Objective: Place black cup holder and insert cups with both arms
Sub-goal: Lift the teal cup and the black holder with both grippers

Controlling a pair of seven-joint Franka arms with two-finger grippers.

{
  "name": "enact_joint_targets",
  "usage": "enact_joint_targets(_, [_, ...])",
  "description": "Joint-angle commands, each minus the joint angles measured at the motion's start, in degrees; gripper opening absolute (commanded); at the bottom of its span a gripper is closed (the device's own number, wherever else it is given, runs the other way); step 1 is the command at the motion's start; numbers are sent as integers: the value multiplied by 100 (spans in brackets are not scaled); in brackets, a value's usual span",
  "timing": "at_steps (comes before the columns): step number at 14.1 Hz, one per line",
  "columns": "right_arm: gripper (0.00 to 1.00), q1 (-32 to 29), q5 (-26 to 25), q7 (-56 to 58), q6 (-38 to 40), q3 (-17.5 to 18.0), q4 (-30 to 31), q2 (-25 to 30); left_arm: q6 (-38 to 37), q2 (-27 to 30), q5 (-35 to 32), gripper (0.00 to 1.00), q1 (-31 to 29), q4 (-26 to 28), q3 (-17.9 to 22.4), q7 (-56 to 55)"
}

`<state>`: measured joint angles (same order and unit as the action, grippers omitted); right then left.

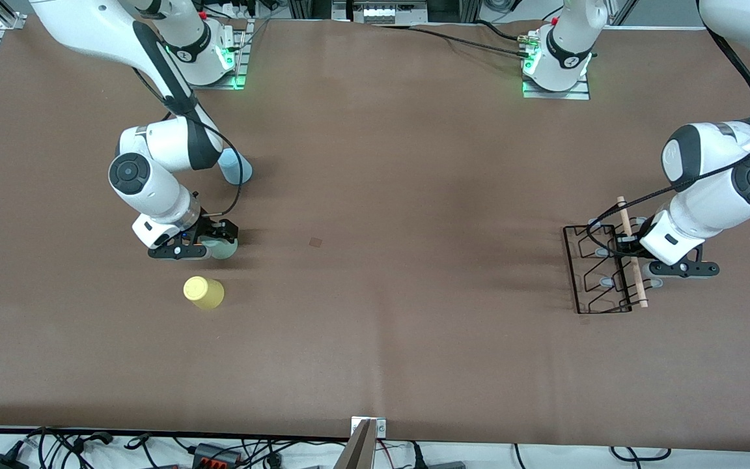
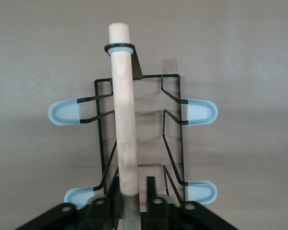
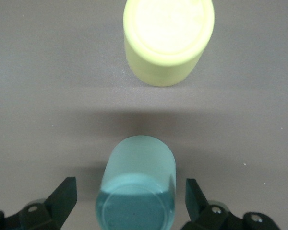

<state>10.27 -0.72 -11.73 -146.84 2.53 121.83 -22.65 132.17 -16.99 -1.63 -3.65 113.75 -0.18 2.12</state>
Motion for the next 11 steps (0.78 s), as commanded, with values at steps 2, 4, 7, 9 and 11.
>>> enact_joint_targets(2, [100,54,54,-49,-99,-24,-19,-47,-24,46,-118,16,-39,-46,-17,-45])
enact_joint_targets(4, [100,54,54,-49,-99,-24,16,-47,-200,64,-109,10,-48,-124,-17,-45])
enact_joint_targets(7, [97,54,54,-40,-82,-24,34,-29,-209,55,-109,3,-65,-212,-8,-28])
enact_joint_targets(9, [60,54,54,-40,-47,-24,34,-12,-261,73,-109,2,-57,-318,-8,-36])
enact_joint_targets(11, [31,54,54,-5,-47,-24,51,6,-332,73,-109,2,-31,-458,-17,-45])
